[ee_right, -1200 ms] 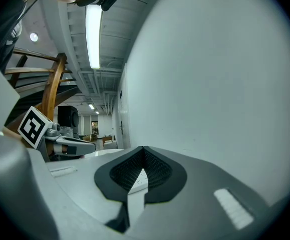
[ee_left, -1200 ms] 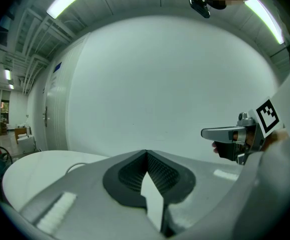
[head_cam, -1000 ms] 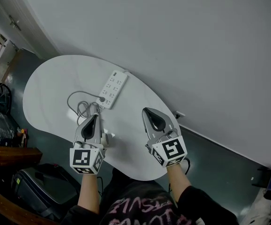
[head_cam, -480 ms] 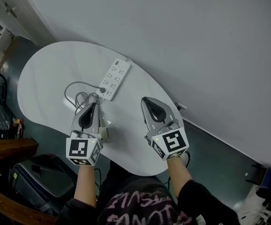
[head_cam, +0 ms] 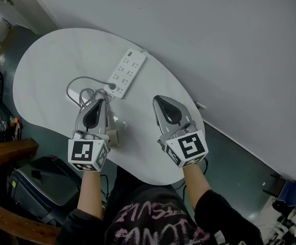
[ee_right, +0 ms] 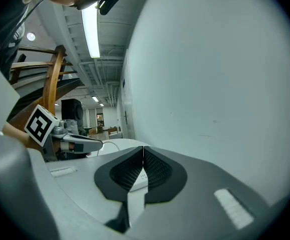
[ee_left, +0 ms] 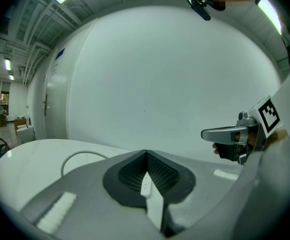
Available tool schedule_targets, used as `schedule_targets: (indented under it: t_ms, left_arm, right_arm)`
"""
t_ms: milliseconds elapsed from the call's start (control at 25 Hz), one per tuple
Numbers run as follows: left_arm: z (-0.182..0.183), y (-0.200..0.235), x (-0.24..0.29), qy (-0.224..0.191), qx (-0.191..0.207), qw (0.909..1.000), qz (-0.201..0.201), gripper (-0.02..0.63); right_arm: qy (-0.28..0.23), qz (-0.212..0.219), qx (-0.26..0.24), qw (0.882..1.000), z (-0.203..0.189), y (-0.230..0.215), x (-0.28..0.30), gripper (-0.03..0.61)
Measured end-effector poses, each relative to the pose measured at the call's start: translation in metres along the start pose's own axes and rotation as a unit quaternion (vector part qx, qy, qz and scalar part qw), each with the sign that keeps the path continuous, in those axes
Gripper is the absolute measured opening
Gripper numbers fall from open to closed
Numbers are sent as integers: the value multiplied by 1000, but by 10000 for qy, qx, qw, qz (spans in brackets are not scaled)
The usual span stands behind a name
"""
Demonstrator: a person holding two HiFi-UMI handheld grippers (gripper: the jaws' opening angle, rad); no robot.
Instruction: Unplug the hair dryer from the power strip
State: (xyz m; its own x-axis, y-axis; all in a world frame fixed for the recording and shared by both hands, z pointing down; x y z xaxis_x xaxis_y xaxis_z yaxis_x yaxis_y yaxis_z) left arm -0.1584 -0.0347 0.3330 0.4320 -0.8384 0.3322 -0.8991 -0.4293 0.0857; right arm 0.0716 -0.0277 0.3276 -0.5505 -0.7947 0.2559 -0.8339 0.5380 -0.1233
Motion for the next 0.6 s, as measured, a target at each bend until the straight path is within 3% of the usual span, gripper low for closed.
schedule_targets:
  t_ms: [600]
  left_arm:
    - [-31,16,23,333,-118,9993,-89,0]
  right_arm:
    - [374,97,87,9992,-31,-2,26,12]
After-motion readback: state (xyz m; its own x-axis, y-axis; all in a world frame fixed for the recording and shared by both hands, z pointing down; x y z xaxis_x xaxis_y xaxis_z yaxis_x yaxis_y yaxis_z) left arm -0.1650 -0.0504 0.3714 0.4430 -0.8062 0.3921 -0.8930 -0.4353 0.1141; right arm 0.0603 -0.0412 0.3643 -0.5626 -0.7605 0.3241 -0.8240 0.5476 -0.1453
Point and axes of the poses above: the fingertips, and each gripper's own axes: x forward along the fingers, y to its left, z out of its top, the point moved 8 cm from there along -x, backward along the fingers, and after that the axes turned 2 degrees about y, right-handed, at the moved point
